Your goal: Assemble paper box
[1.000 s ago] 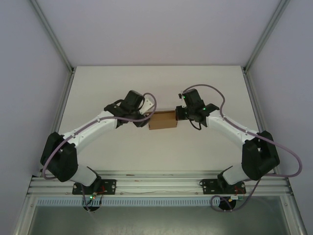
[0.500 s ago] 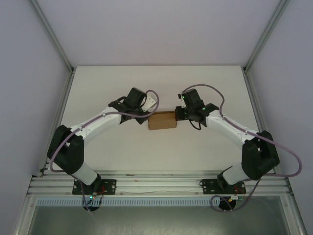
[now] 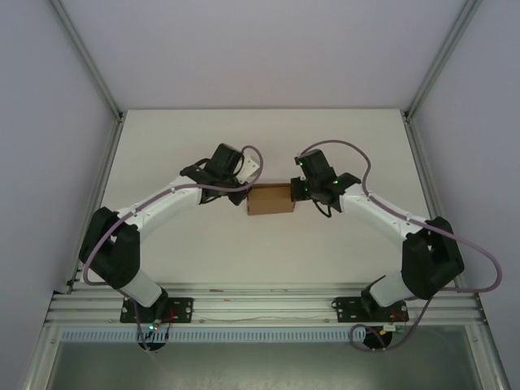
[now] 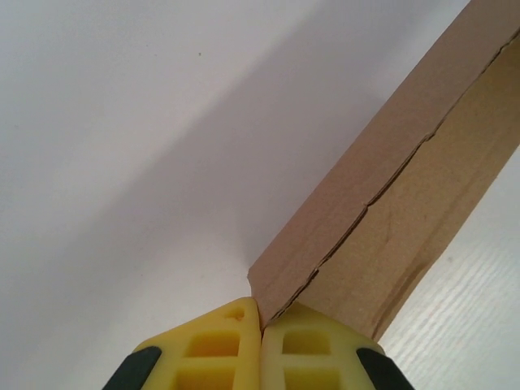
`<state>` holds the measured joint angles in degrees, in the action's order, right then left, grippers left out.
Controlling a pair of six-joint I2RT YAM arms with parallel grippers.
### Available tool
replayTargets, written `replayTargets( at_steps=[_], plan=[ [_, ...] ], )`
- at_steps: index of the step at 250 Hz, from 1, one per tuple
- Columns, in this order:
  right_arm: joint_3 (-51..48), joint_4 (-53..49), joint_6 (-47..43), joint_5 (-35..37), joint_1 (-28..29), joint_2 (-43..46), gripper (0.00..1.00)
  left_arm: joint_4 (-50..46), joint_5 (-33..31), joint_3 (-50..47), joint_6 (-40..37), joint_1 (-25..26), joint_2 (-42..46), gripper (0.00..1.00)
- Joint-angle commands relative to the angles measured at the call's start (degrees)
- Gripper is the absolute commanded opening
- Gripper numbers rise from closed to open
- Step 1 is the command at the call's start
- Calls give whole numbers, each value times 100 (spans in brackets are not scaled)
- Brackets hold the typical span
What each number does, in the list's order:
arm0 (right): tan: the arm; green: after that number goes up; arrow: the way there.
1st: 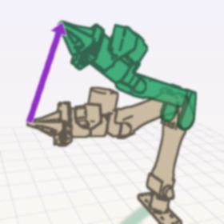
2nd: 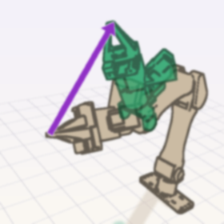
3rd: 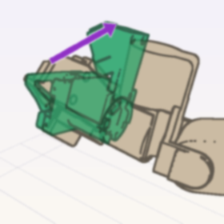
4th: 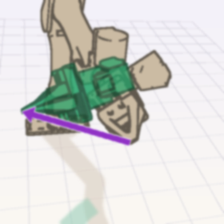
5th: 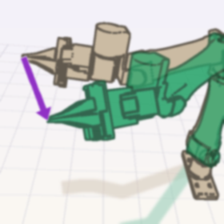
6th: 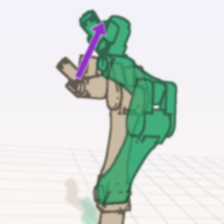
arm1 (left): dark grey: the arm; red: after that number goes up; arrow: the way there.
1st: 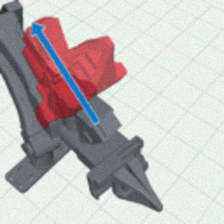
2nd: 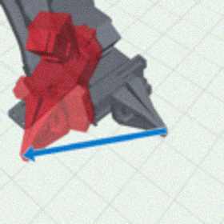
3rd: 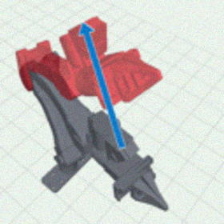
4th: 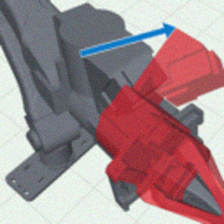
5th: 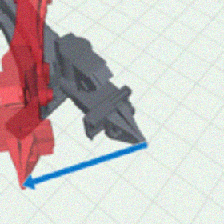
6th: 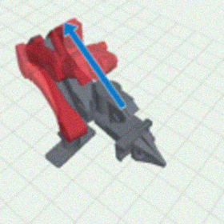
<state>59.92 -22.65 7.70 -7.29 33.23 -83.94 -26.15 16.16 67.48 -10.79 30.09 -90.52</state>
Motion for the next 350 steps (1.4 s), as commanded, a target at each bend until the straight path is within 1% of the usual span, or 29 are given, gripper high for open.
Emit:
replayTargets(
  at_steps=[1, 16, 30, 51, 67, 91, 109, 126, 146, 157, 171, 210, 246, 265, 294, 324, 350],
  plan=[
    [68, -328, -24, 733, 273, -101, 0, -231, 622, 471, 1160, -2, -220, 0],
    [27, -300, 18, 992, 354, -97, 0, -425, 686, 557, 1576, 6, -288, 0],
    [-60, -208, 30, 1151, 417, -56, 0, -374, 757, 456, 1855, 6, -233, 0],
    [-176, -40, 32, 1167, 502, -26, 0, -194, 893, 249, 2297, 5, -129, 0],
    [-201, -29, 53, 1173, 547, -51, 0, -351, 950, 306, 2571, 6, -139, 0],
    [-223, -16, 103, 1316, 623, -76, 0, -341, 922, 281, 3000, 2, -118, 0],
    [-223, -1, 165, 1335, 666, -96, 0, -169, 892, 210, 3270, -4, -106, 0],
    [-242, 45, 213, 1286, 706, -70, 0, -83, 461, 139, 3518, 15, -138, 0],
    [-288, 121, 266, 1255, 737, -52, 0, 241, 514, -43, 3851, -7, -176, 0],
    [-266, 93, 287, 1263, 755, -60, 0, 394, 696, -113, 3990, -12, -215, 0],
    [-236, 34, 294, 1300, 773, -61, 0, 451, 834, -122, 4022, -4, -263, 0],
    [-295, 80, 319, 1284, 788, -43, 0, 418, 588, -227, 4112, 6, -343, 0],
    [-363, 164, 381, 1324, 800, 2, 0, 472, 650, -412, 4175, 32, -338, 0],
    [-514, 382, 325, 1357, 798, 74, 0, 487, 467, -578, 3994, 125, -292, 0],
    [-884, 887, 160, 1432, 802, 221, 0, 641, -21, -969, 3519, 478, -203, 0],
    [-1333, 1442, 50, 1476, 805, 376, 0, 806, -337, -1316, 3337, 728, -155, 0],
    [-1726, 1868, -56, 1392, 808, 597, 0, 847, -585, -1599, 3266, 797, 15, 0]
  ],
)
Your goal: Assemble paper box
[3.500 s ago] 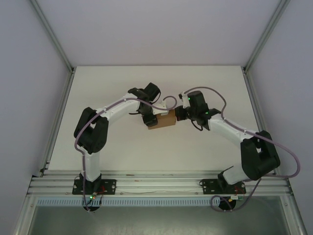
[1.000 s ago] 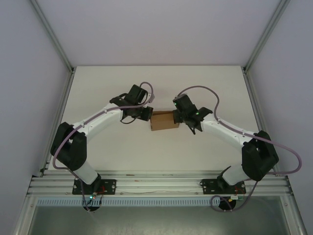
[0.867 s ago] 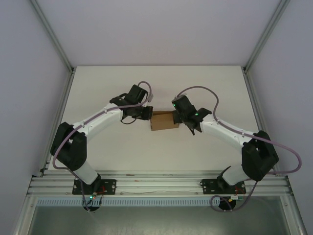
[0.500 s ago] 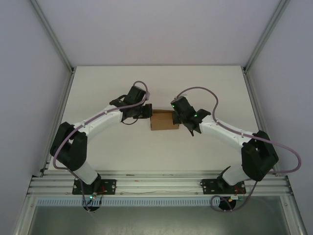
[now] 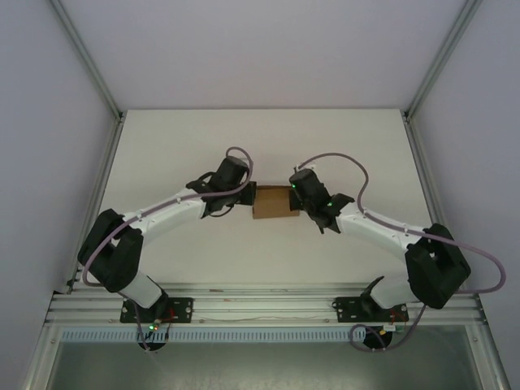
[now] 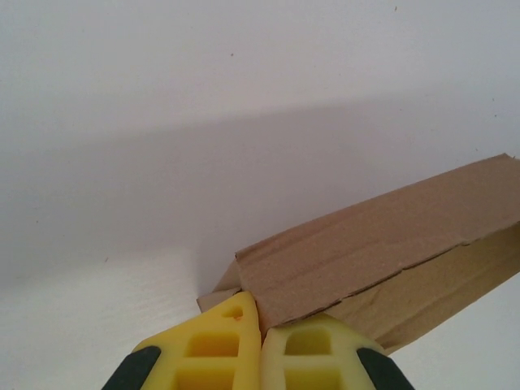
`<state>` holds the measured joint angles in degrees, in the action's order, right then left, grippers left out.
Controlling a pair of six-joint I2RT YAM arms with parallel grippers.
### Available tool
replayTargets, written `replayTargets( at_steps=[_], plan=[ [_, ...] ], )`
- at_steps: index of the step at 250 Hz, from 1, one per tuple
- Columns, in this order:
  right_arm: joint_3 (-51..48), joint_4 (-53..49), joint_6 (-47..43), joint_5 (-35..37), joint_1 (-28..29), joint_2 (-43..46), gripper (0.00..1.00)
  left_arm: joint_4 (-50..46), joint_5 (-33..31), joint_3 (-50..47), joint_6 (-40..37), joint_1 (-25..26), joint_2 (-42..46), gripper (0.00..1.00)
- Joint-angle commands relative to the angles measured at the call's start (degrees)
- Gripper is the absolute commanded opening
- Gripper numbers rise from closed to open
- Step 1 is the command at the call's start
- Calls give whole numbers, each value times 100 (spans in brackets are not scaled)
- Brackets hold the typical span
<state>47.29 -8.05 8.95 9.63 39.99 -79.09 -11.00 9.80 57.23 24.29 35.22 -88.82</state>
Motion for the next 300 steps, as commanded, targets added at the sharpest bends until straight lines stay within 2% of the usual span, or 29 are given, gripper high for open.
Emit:
replayTargets(
  at_steps=[1, 29, 63, 101, 136, 178, 232, 271, 290, 300],
  plan=[
    [-478, 427, -186, -302, 137, 121, 0, -662, 41, -587, -250, 283, -150, 0],
    [-703, 664, -262, -427, 130, 262, 3, -578, -291, -792, -281, 285, -57, 0],
    [-543, 461, -172, -454, 135, 216, 7, -487, -128, -765, -302, 305, -206, 0],
    [-82, -29, 611, 140, 93, 352, 20, -508, -292, -732, -302, 344, -212, 0],
    [172, -214, 682, -88, 73, 579, 43, -503, -410, -751, -292, 362, -119, 0],
    [321, -281, 1079, -439, -178, 689, 55, -561, -607, -696, -302, 432, -74, 0],
    [548, -580, 1537, -384, -525, 359, 55, -581, -739, -620, -310, 516, -57, 0],
    [343, -674, 1535, -450, -544, 181, 51, -578, -807, -605, -267, 529, -41, 0],
    [120, -527, 1452, -247, -540, 157, 50, -572, -780, -593, -257, 536, -34, 0],
    [-16, -421, 1422, -140, -541, 134, 49, -544, -729, -597, -266, 538, -22, 3]
  ],
)
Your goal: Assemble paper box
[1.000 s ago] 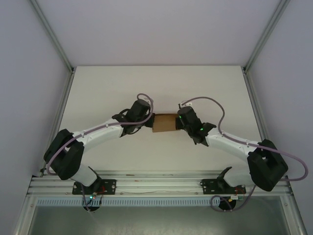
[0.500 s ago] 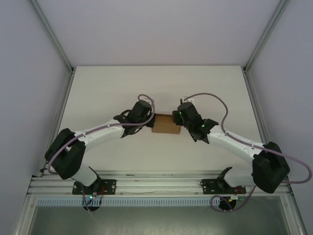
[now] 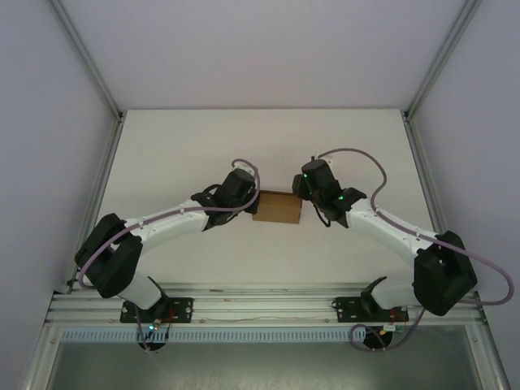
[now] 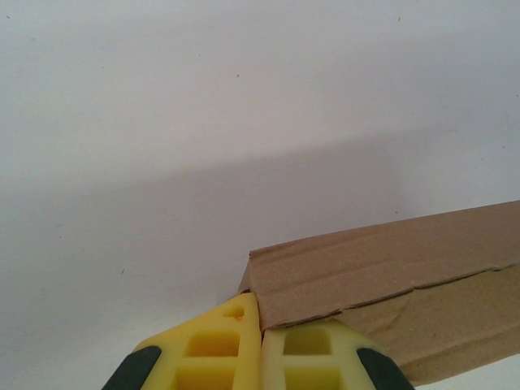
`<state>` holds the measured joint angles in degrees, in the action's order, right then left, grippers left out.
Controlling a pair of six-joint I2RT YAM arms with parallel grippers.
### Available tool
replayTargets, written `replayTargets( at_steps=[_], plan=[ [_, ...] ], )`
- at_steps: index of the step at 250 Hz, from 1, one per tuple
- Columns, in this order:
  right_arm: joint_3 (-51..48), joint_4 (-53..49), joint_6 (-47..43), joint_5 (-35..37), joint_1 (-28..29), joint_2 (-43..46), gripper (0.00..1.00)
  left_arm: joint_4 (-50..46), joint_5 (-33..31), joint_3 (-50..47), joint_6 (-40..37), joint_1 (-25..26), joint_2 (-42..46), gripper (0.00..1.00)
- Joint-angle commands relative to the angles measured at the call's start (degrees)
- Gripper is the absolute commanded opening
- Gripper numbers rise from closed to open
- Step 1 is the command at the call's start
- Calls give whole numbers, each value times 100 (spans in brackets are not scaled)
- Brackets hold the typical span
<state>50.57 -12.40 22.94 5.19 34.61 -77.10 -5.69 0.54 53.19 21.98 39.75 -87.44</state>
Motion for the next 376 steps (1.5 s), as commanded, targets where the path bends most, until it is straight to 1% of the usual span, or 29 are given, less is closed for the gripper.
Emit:
replayTargets(
  at_steps=[1, 21, 36, 57, 71, 85, 108, 128, 145, 202, 226, 239, 260, 272, 286, 302, 318, 348, 376],
  plan=[
    [-354, 25, 16, 305, -5, -67, 48, -1074, 200, -189, -35, 86, -160, 4],
    [-600, 291, -63, 253, -5, -120, 47, -1098, 254, -169, -63, 95, -122, 10],
    [-750, 543, -149, 0, -7, -164, 46, -1224, 378, -81, -126, 103, -109, 11],
    [-907, 829, -198, -261, 3, -173, 45, -1383, 574, 40, -243, 119, -18, 20],
    [-927, 862, -167, -269, 2, -168, 45, -1432, 682, 73, -305, 121, 110, 28],
    [-929, 845, -167, -224, 14, -162, 45, -1527, 779, 91, -424, 119, 230, 34],
    [-921, 784, -179, -203, 26, -135, 45, -1839, 735, 172, -631, 111, 390, 41],
    [-959, 793, -183, -221, 46, -101, 45, -2098, 771, 319, -746, 112, 472, 52],
    [-1035, 897, -165, -210, 82, -92, 45, -2253, 876, 478, -809, 112, 465, 63],
    [-1283, 1325, -313, 16, 183, -244, 45, -2352, 1119, 808, -708, 110, 289, 69],
    [-1267, 1290, -325, 103, 191, -310, 44, -2362, 1345, 921, -623, 91, 340, 75],
    [-1259, 1267, -325, 109, 198, -315, 44, -2467, 1319, 1014, -520, 63, 377, 80],
    [-1281, 1315, -360, 96, 200, -276, 44, -2637, 998, 1112, -246, -171, 394, 82],
    [-1288, 1320, -369, 99, 197, -265, 44, -2624, 991, 1099, -115, -401, 407, 83],
    [-1291, 1319, -369, 74, 201, -262, 44, -2435, 1242, 996, -8, -661, 438, 83],
    [-1293, 1312, -347, 45, 184, -251, 44, -2141, 1557, 838, 48, -839, 449, 83],
    [-1302, 1311, -310, 32, 203, -242, 44, -2038, 1739, 789, 50, -890, 382, 81],
    [-1339, 1307, -285, 43, 205, -214, 44, -2016, 1771, 692, 64, -900, 207, 76],
    [-1346, 1276, -268, 85, 209, -214, 44, -1786, 1971, 429, 129, -907, 154, 73]
  ],
)
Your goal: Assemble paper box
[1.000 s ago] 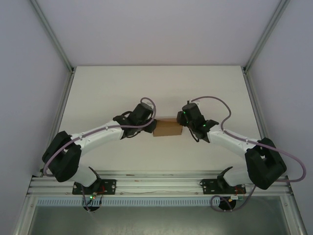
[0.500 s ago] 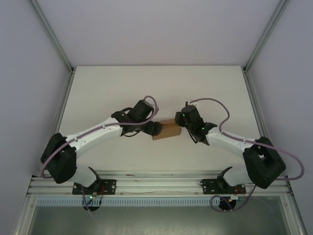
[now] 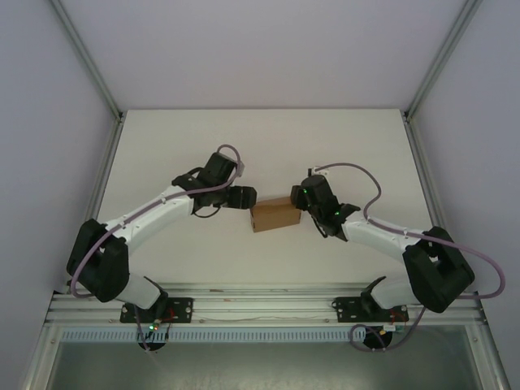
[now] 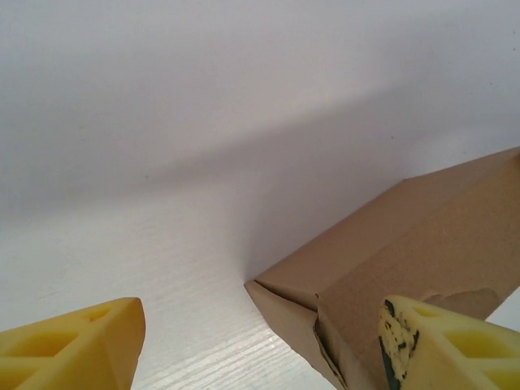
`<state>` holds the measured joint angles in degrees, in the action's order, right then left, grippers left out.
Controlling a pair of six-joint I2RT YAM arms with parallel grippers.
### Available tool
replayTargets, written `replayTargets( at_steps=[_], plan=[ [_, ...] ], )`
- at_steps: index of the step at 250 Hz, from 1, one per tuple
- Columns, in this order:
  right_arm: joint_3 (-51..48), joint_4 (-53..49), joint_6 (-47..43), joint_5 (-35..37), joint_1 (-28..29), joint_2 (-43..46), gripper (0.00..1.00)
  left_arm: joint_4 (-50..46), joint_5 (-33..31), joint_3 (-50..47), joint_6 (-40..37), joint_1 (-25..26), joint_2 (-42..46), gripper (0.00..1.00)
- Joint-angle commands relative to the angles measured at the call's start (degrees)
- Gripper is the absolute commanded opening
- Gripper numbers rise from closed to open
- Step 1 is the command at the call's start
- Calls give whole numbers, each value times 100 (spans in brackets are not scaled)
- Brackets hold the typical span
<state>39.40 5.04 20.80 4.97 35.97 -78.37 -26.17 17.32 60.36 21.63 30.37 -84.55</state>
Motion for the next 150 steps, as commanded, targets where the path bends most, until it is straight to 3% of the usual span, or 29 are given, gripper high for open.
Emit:
replayTargets(
  at_steps=[1, 42, 93, 118, 150],
  plan=[
    [-230, -469, -56, 108, 71, -85, 44, 275, 308, -301, 161, 30, -142, 72],
    [-316, -364, -77, 75, 76, -87, 44, 827, 344, -962, 80, 22, -134, 62],
    [-728, 361, -192, -256, 58, -110, 44, 1922, 838, -1821, 154, -12, -261, 50],
    [-976, 763, -314, -376, 46, -62, 44, 2483, 883, -2245, 193, -16, -341, 40],
    [-1405, 1497, -519, -604, 5, -47, 43, 3044, 957, -2653, 140, -22, -585, 35]
  ],
)
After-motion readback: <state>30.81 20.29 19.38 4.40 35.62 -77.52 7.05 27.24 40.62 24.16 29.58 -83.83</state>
